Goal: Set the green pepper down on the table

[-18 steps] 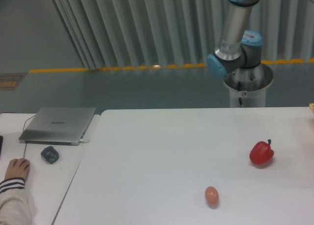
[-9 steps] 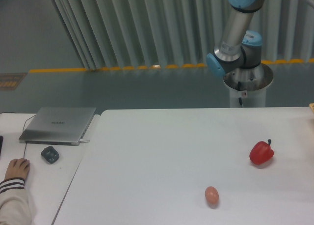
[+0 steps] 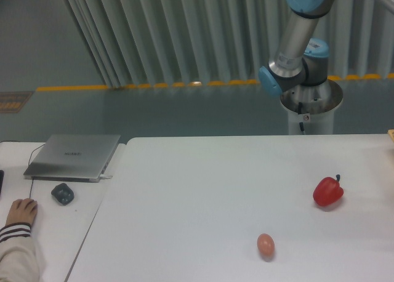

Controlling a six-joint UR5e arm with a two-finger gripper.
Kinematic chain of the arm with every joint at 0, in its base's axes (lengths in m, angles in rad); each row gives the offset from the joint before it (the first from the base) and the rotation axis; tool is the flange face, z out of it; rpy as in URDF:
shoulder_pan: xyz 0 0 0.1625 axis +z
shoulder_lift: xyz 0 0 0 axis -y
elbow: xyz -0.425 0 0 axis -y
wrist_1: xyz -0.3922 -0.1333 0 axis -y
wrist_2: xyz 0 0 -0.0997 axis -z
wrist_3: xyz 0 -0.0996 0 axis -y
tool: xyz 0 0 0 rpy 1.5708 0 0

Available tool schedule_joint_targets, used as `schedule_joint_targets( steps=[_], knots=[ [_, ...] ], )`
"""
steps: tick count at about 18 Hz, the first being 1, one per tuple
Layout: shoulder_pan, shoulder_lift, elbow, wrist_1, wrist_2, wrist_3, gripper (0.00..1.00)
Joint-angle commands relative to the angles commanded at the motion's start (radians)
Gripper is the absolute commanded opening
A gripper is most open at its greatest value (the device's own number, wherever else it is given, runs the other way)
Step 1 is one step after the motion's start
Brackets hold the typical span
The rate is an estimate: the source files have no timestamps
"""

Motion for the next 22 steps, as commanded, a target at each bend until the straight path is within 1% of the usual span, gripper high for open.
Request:
schedule_joint_targets(
  steps=[3,9,11,12,13,14,15,17,19,22],
  knots=[
    [-0.011,-0.017,-0.002,0.003,0.002,-0.005,1.0],
    [-0.014,-0.028,-0.008,0.006,0.006,-0.011,0.99],
    [-0.018,-0.029,-0.008,0.005,0.021,-0.014,0.86],
    [-0.018,-0.029,-0.008,0.005,0.038,-0.014,0.7],
    [-0.018,-0.032,-0.008,0.005,0.049,-0.015,0.6],
    [-0.02,-0.032,-0.008,0.005,0.054,-0.014,0.48],
    [-0.02,-0.034,-0.008,0.006,0.055,-0.012,0.41],
    [-0.021,-0.034,-0.006,0.005,0.055,-0.011,0.32],
    [-0.02,-0.032,-0.002,0.002,0.055,-0.006,0.28],
    [-0.017,-0.019,0.009,0.0,0.054,0.002,0.28]
  ],
)
